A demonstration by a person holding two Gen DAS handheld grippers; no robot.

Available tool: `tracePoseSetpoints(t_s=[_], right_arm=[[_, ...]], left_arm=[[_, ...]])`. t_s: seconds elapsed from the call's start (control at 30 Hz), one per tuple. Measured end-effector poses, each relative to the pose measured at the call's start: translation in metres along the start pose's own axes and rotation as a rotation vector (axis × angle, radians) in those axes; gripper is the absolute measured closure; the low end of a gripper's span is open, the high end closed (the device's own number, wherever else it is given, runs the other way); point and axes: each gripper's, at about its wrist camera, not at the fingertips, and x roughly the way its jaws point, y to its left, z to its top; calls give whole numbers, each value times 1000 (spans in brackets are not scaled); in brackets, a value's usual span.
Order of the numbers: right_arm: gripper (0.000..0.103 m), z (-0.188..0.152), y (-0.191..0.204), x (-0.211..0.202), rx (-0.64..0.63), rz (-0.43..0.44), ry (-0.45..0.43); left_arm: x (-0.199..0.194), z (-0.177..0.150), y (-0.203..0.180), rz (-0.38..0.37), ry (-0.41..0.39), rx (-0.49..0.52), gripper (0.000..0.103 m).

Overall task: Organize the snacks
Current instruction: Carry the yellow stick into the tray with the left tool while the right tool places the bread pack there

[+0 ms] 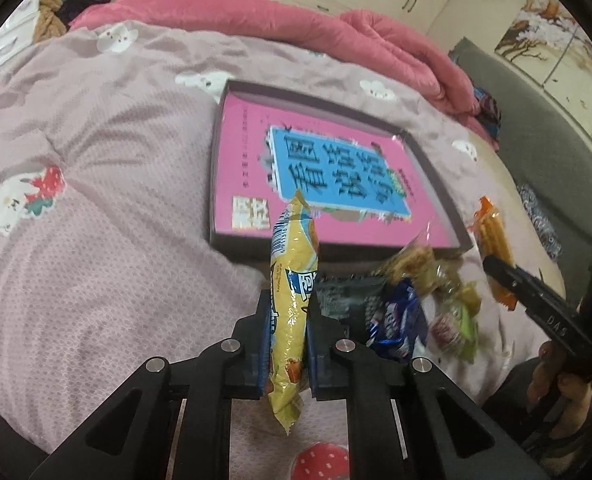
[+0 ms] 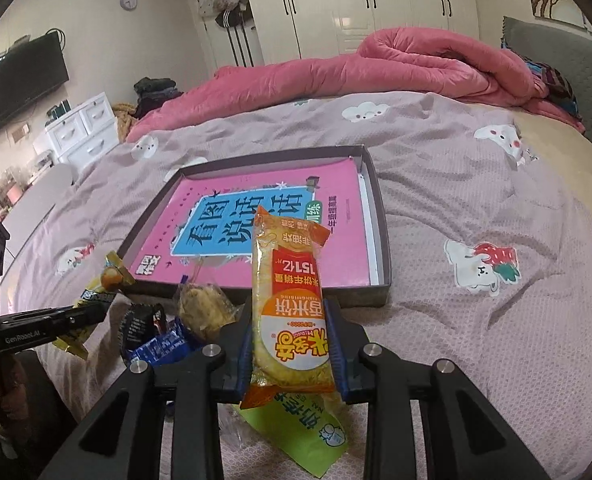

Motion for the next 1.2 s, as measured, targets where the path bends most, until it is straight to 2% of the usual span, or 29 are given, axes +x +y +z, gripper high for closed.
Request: tracePoseSetpoints(t_s=[0.23, 0.67, 1.2], right_arm=[[71, 11, -6, -1, 27, 25, -23], [71, 36, -15, 22, 37, 44, -36], [71, 47, -24, 63, 39, 30, 21]], left_arm=[[-10, 17, -5, 9, -42, -4, 89], [8, 56, -6, 63, -81, -31, 89], [60, 74, -15, 108, -20, -4, 89]])
